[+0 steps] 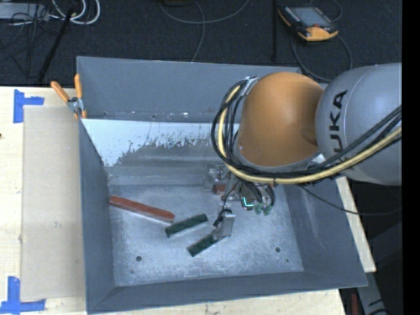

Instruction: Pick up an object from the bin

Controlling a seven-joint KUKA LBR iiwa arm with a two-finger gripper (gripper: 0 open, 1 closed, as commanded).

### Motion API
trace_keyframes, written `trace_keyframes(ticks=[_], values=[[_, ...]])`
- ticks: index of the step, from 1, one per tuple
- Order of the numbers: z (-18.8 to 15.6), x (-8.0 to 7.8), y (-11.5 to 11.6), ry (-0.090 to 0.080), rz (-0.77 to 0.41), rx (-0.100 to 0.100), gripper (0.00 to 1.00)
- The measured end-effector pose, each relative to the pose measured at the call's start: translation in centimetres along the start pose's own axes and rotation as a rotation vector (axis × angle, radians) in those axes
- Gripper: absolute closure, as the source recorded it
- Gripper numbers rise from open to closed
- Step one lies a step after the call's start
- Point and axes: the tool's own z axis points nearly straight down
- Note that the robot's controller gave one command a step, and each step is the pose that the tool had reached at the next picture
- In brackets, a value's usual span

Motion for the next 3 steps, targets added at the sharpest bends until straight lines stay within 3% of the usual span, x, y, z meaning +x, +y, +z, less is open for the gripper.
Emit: trace_keyframes(ticks=[1, 2, 3], values=[[13.7, 4.6, 0.0, -0.004, -0.268, 0.001, 0.00], [15.4, 4.1, -3.0, -0.017, -0.419, 0.001, 0.00], [15.5, 4.4, -3.0, -0.009, -0.417, 0.000, 1.00]])
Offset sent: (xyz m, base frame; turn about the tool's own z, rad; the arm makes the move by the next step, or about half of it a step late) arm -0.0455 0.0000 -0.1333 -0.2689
